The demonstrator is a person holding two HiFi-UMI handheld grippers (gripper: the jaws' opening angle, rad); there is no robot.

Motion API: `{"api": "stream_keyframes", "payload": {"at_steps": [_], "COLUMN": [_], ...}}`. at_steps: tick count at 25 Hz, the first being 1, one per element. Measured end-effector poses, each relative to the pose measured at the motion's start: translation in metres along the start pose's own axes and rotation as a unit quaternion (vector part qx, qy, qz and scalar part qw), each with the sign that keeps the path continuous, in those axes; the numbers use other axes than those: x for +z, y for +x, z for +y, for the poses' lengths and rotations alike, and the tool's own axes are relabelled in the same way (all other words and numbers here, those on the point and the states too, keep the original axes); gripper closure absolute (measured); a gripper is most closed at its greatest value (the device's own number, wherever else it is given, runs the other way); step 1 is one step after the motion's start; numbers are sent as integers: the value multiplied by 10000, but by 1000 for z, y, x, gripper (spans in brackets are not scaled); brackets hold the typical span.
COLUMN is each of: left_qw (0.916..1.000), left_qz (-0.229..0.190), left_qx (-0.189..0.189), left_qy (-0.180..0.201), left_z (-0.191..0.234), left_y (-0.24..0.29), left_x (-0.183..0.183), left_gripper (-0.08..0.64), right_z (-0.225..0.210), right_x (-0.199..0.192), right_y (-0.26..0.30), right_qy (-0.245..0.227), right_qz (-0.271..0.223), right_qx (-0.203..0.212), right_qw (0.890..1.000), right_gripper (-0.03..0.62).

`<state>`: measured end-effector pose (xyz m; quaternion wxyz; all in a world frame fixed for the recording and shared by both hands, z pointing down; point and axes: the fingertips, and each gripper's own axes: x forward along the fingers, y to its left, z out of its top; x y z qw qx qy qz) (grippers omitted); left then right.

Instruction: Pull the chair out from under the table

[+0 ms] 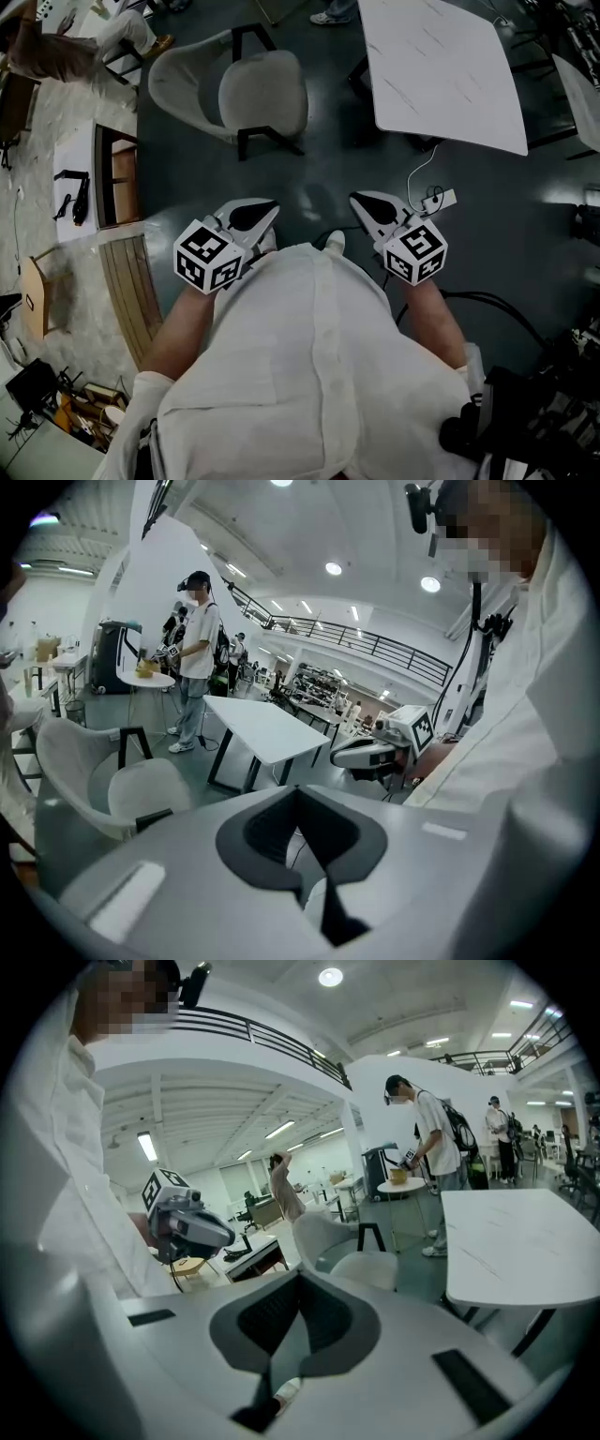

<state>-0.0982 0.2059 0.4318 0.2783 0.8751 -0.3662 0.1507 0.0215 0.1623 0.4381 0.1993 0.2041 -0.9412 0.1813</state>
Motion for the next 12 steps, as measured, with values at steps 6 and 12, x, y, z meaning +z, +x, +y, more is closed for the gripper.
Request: {"api": "stream_keyframes", "payload": {"at_steps": [6,12], "left_qw": [10000,9999], "left_qz": [-33,68], "left_qx": [-43,-115], "left_qy": [-51,-52], "left_z": [31,52], "left_y": [-40,-78], "left_x": [-15,-35], "left_gripper": [552,552], "right_z": [33,73], "right_x": [11,8], "right_y": [37,66], "right_qy": [-94,-34], "right_qz": [25,39], "right_qx": [-78,-137], "right_qw": [9999,9999], "right_gripper": [586,586]}}
